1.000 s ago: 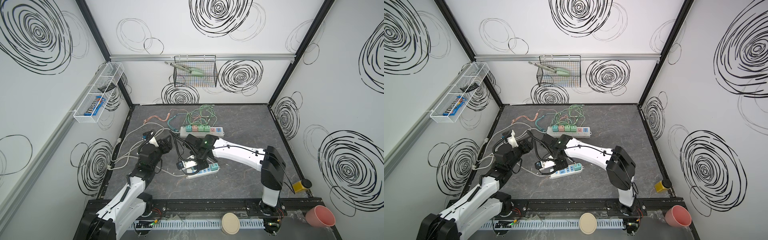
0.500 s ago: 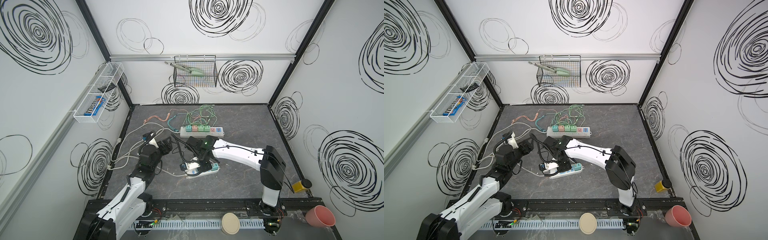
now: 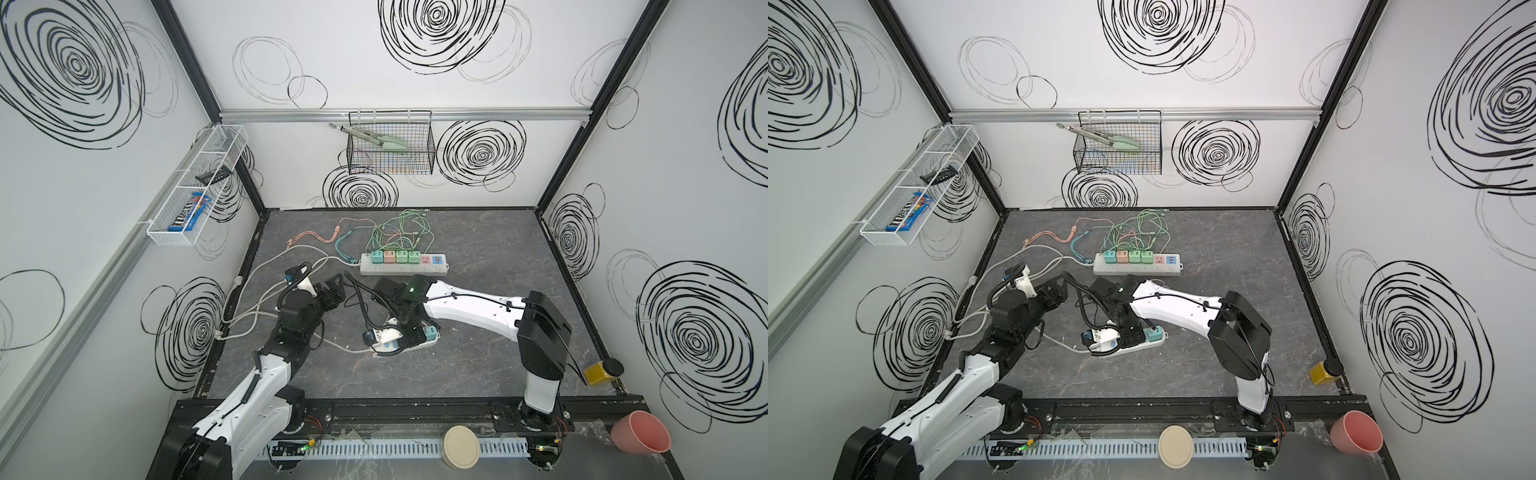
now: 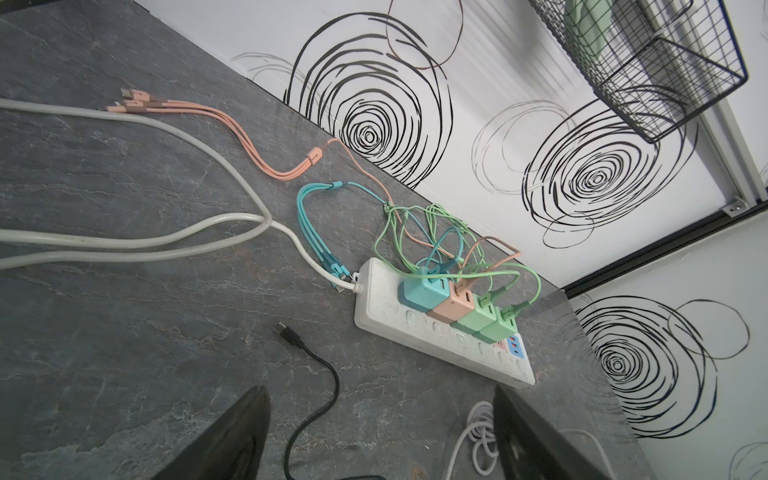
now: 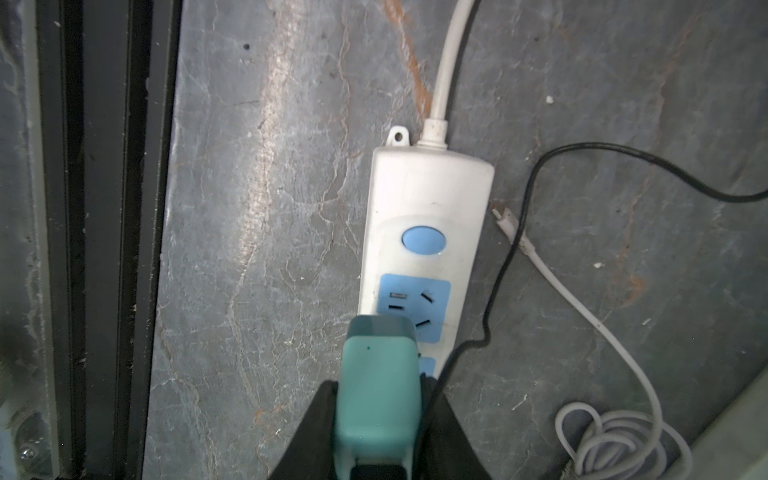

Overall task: Insert the plug
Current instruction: 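Lower the teal charger onto the small strip's socket with the right gripper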

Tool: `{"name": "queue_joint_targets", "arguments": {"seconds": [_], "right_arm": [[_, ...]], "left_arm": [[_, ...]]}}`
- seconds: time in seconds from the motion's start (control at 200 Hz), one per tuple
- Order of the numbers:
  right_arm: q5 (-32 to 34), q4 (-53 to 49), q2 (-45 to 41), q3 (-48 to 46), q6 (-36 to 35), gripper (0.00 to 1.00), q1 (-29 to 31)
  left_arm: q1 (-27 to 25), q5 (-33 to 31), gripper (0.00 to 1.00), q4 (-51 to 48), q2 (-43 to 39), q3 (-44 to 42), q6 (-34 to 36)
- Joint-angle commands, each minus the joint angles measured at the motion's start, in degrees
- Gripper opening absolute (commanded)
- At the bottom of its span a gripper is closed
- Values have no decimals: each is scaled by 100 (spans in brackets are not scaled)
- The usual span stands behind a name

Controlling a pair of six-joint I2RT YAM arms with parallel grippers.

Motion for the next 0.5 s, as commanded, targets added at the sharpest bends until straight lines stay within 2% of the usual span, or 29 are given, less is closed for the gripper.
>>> {"name": "queue_joint_targets", "arguments": {"seconds": [0.0, 0.495], "right_arm": [[-30, 76, 0, -74, -84, 0, 44], [-144, 209, 77, 4, -110, 0, 126]], "left_arm": [[11, -132, 91, 149, -91, -20, -4], [3, -110, 97, 104, -51, 6, 13]]}}
